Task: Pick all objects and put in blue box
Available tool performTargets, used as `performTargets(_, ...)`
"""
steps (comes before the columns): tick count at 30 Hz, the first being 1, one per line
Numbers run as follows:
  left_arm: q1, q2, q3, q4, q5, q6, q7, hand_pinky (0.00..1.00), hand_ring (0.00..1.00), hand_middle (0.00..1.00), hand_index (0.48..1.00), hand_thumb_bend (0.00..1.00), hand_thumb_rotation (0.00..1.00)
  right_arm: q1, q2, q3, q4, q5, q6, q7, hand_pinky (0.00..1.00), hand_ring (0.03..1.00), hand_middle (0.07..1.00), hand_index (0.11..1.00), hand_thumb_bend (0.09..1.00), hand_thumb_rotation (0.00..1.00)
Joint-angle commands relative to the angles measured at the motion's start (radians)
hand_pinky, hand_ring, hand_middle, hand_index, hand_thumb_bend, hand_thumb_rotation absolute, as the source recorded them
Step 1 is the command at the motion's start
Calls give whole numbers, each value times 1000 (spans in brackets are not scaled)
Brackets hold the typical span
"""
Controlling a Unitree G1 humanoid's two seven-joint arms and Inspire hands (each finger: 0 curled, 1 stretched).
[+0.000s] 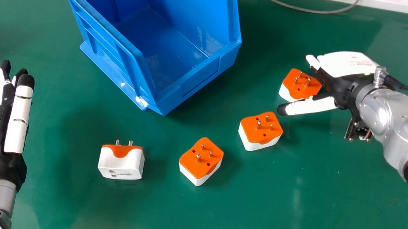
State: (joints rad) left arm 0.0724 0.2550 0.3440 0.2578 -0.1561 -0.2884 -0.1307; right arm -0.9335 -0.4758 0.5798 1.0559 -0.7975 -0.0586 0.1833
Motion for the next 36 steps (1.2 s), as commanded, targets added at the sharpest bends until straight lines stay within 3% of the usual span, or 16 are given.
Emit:
performTargets(1, 9, 17, 12, -27, -3, -1, 0, 1000, 1000, 1000, 1000, 557, 968, -55, -3, 2, 10, -7, -1, 6, 1000, 1000, 1000, 1000, 616, 874)
performTargets(10, 18, 15, 13, -44, -11, 6, -6, 1000, 1000, 1000, 1000, 586, 967, -88, 11, 23, 58, -12, 0, 15, 1000, 1000, 1000, 999, 625, 881)
performTargets(17, 23, 16, 10, -52, 0, 10, -2, 1000, 1000, 1000, 1000, 612, 968, -113, 19, 38, 88, -23, -10, 35, 1000, 1000, 1000, 996, 646, 890)
performTargets(31, 36, 17, 11, -71, 0, 17, -1, 1000, 1000, 1000, 1000, 642, 971, -143, 24, 60, 131, -40, -27, 57, 1000, 996, 995, 984, 639, 870)
performTargets(36, 36, 19, 13, -66, 0, 11, -2, 1000, 1000, 1000, 1000, 642, 971, -151, 24, 64, 143, -41, -26, 59, 995, 985, 989, 978, 644, 864)
